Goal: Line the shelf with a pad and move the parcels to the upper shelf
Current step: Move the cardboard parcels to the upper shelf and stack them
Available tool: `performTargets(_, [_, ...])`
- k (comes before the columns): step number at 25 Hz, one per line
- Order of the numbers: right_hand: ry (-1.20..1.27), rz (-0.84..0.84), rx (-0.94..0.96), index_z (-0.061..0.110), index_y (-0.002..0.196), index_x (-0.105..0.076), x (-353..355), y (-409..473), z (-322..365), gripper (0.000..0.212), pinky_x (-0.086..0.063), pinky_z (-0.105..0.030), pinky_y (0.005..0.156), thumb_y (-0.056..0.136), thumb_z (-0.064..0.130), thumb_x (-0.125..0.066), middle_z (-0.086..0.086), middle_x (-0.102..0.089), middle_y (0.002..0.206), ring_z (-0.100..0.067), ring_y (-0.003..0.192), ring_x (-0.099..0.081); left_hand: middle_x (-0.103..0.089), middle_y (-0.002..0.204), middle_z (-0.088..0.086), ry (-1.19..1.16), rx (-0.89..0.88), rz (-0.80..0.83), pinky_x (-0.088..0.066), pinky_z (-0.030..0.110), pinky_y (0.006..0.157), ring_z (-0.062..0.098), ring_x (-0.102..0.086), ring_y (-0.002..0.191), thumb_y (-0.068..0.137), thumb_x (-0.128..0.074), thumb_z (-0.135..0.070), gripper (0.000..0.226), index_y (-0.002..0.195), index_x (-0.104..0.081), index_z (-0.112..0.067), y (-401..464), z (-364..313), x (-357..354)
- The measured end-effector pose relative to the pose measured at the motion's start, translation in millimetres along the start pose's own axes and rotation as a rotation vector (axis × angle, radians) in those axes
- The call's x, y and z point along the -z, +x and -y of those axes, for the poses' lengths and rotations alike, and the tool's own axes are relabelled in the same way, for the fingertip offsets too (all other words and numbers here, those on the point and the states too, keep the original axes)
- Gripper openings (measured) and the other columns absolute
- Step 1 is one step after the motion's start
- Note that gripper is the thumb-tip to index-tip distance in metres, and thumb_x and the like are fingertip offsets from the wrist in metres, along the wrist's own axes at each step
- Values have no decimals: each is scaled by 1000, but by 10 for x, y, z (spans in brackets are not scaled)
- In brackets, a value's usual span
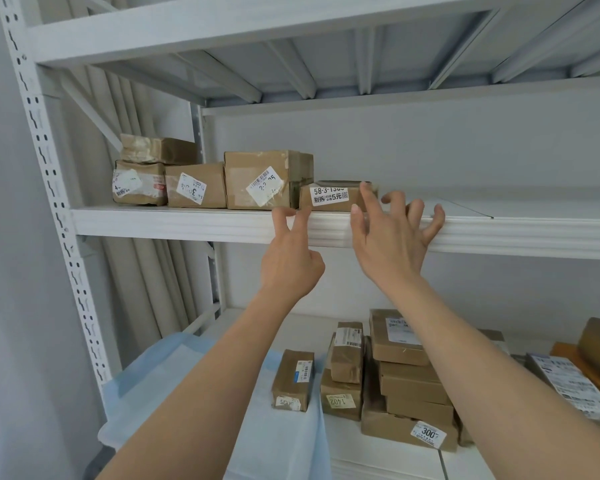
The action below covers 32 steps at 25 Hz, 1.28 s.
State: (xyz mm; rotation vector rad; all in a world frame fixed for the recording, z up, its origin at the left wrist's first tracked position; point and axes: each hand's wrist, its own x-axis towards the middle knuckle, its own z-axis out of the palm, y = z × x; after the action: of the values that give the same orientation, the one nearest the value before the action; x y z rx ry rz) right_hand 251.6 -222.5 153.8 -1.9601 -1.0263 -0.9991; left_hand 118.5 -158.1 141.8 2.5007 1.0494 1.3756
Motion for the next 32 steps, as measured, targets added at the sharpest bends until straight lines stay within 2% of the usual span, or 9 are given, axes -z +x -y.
performTargets(9, [73, -51, 75, 30, 143, -42, -74, -24, -35, 46, -2, -52, 113, 100, 43, -31, 4, -53, 132, -23, 116, -44, -21, 142, -2, 12, -53, -56, -50, 34, 53, 17, -52, 56, 81, -55, -2, 69, 142, -33, -23, -40, 101, -100])
performTargets(13, [575, -297, 149, 11, 117, -61, -182, -305, -120, 35, -23, -42, 115, 85, 1, -52, -12, -56, 117, -25, 117, -48, -28, 145, 3, -94, -169, -146, -53, 31, 55, 12, -54, 64, 81, -53, 6, 58, 134, -51, -19, -294, 347, -119])
performTargets(15, [705, -342, 184, 9, 104, -63, -246, -509, -178, 37, -37, -28, 102, 75, -11, -53, -15, -55, 111, -24, 112, -47, -35, 137, 7, -76, -94, -158, -53, 34, 55, 9, -50, 60, 82, -52, 7, 42, 117, -61, -15, -467, 519, -148])
performTargets(17, [677, -310, 207, 9, 93, -65, -351, -709, -202, 34, -35, -17, 92, 70, -11, -51, -15, -56, 104, -22, 104, -46, -37, 131, 2, -84, 38, -89, -53, 37, 58, 14, -53, 57, 85, -51, 4, 31, 108, -63, -15, -618, 676, -213])
performTargets(20, [666, -137, 167, 10, 85, -67, -544, -938, -221, 30, -36, -12, 81, 71, -13, -52, -9, -55, 100, -17, 99, -45, -44, 110, -2, -91, 142, 86, -51, 31, 64, 15, -55, 64, 90, -53, -4, 21, 104, -63, -17, -775, 888, -323])
performTargets(22, [657, 70, 98, 13, 86, -67, -685, -1036, -243, 31, -45, -20, 77, 75, -13, -55, -2, -52, 102, -14, 101, -44, -53, 87, 0, -89, 190, 198, -49, 28, 61, 12, -52, 63, 90, -55, -4, 17, 96, -63, -18, -831, 1041, -385])
performTargets(25, [583, 399, -44, 20, 95, -66, -919, -1154, -288, 28, -42, -22, 89, 85, -4, -55, 7, -45, 108, -12, 111, -45, -49, 60, 1, -141, 322, 337, -56, 35, 59, 19, -55, 57, 91, -58, -7, 12, 92, -63, -18, -881, 1315, -546])
performTargets(29, [446, 649, -159, 19, 115, -62, -1187, -1290, -365, 28, -36, -19, 94, 91, 6, -56, -3, -48, 126, -14, 115, -47, -54, 75, 2, -196, 410, 461, -50, 18, 47, 19, -59, 59, 95, -48, -3, 20, 104, -64, -11, -924, 1610, -907])
performTargets(32, [329, 820, -234, 18, 132, -52, -1460, -1413, -332, 41, -35, -31, 108, 92, 11, -55, -9, -41, 141, -25, 132, -39, -59, 93, 7, -251, 431, 616, -54, 26, 58, 21, -60, 67, 90, -51, 1, 21, 104, -65, -6, -824, 1799, -1177])
